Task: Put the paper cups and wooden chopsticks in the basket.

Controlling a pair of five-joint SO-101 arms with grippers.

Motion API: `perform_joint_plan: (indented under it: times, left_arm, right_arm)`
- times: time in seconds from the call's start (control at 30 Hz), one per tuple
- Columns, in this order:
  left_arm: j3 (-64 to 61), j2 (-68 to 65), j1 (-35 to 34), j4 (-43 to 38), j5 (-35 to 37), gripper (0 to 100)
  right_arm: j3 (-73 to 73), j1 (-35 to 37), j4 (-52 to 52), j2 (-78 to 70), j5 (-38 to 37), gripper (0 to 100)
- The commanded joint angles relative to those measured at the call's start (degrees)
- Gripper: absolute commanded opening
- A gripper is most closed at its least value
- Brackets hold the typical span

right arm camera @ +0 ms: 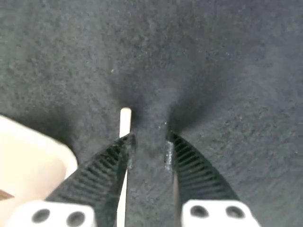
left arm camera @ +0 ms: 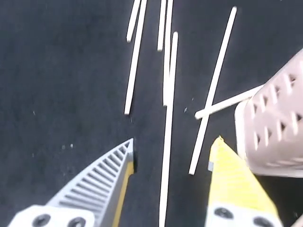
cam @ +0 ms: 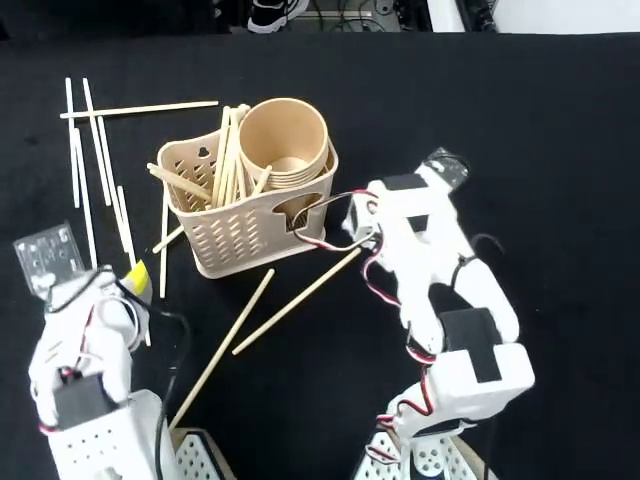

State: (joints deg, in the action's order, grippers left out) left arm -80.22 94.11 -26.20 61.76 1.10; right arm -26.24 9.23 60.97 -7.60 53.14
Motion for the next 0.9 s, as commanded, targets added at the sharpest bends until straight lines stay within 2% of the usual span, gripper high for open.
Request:
perform_joint_plan:
  times: [0.0, 0.1, 0.43, 0.53, 0.7, 0.87]
  left_arm:
    - [-2.7, 10.3, 0.6, 1.8, 0.5, 26]
    - [-2.9, 10.1, 0.6, 1.8, 0.5, 26]
    - [-3.3, 9.6, 0.6, 1.6, 0.4, 26]
    - [-3.4, 9.6, 0.6, 1.6, 0.4, 26]
    - [-3.5, 9.6, 0.6, 1.6, 0.4, 26]
    - [-3.6, 9.6, 0.6, 1.6, 0.3, 26]
  right_arm:
    - [3.8, 2.9, -0.9, 0.0, 0.7, 12.0]
    - [5.8, 4.3, -1.0, -1.3, 3.9, 12.0]
    - [13.8, 4.1, 0.4, -16.8, 4.6, 11.7]
    - [18.7, 4.1, 6.8, -19.6, 3.9, 4.2]
    - [24.1, 4.1, 16.7, -22.7, -3.5, 0.9]
    - [25.8, 1.7, 20.4, -22.8, -7.0, 1.1]
